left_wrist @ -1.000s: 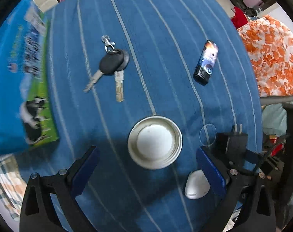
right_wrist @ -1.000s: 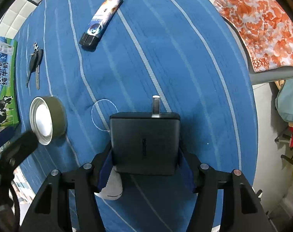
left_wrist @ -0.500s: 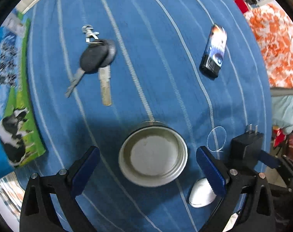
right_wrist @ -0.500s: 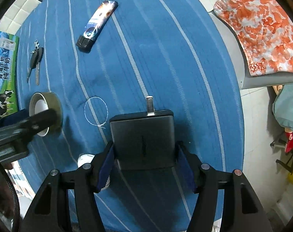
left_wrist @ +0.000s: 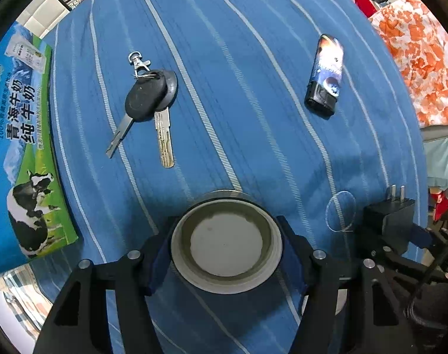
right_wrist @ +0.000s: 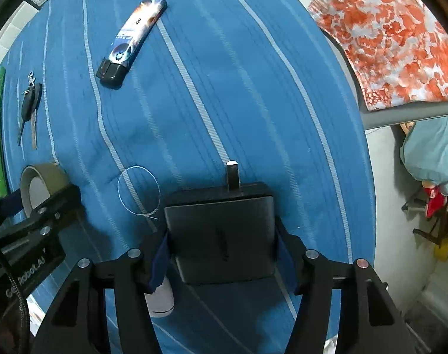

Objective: Organize rigid objects
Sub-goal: 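Carry the charger and silver lid into the blue box and release both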

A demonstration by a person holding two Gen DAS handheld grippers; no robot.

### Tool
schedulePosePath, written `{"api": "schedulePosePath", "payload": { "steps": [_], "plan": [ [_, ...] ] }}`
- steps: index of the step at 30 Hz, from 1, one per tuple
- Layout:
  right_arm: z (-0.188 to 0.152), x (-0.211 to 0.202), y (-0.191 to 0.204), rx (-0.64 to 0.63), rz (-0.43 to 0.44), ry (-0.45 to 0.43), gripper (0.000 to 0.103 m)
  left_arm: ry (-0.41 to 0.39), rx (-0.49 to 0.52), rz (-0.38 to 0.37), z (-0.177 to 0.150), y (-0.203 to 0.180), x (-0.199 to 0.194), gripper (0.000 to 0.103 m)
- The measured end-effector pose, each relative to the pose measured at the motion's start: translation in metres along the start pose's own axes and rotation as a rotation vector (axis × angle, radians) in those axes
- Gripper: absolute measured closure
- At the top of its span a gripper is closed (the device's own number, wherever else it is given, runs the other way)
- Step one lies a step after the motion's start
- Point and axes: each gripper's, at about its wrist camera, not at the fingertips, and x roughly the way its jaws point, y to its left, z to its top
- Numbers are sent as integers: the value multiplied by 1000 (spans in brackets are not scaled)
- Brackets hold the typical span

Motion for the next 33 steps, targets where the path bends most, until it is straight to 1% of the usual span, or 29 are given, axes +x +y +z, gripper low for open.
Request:
{"api": "schedulePosePath", "payload": {
  "steps": [2, 6, 10, 12, 15, 16, 20, 21, 22, 23, 25, 27, 28, 29, 31, 33],
  "plan": [
    [-2, -4, -1, 10, 2, -7, 40, -26, 0, -2, -10, 4, -12, 41],
    [-11, -23, 2, -5, 31, -38, 41, -90, -31, -40, -22, 12, -45, 41],
    [-23, -59, 19, -53, 72, -91, 41, -160, -50, -68, -36, 25, -84, 41],
    [-29, -84, 33, -85, 104, -123, 41, -204, -63, -78, -44, 36, -109, 41],
    [-35, -117, 57, -136, 133, -177, 41, -273, -103, -78, -56, 67, -146, 41],
    [-37, -130, 67, -158, 139, -198, 41, -287, -112, -74, -60, 74, -151, 41],
    [-55, -175, 111, -231, 167, -285, 41, -368, -188, -35, -81, 133, -191, 41],
    [-59, -185, 123, -254, 171, -310, 41, -376, -201, -25, -80, 139, -193, 41],
    [-62, -195, 134, -273, 174, -333, 41, -395, -223, -7, -87, 154, -203, 41],
    [-66, -204, 148, -295, 184, -352, 41, -404, -236, 0, -86, 157, -202, 41],
    [-72, -217, 170, -327, 201, -382, 41, -435, -274, 34, -92, 178, -216, 41],
    [-79, -225, 190, -362, 203, -406, 41, -457, -303, 51, -99, 198, -228, 41],
    [-81, -230, 200, -368, 221, -415, 41, -469, -318, 58, -103, 207, -233, 41],
    [-83, -232, 206, -383, 224, -419, 41, -477, -327, 65, -103, 207, -236, 41],
    [-89, -242, 228, -397, 240, -434, 41, -504, -351, 93, -109, 223, -249, 41],
    [-94, -248, 245, -418, 248, -445, 41, -519, -365, 98, -114, 236, -257, 41]
  ]
}}
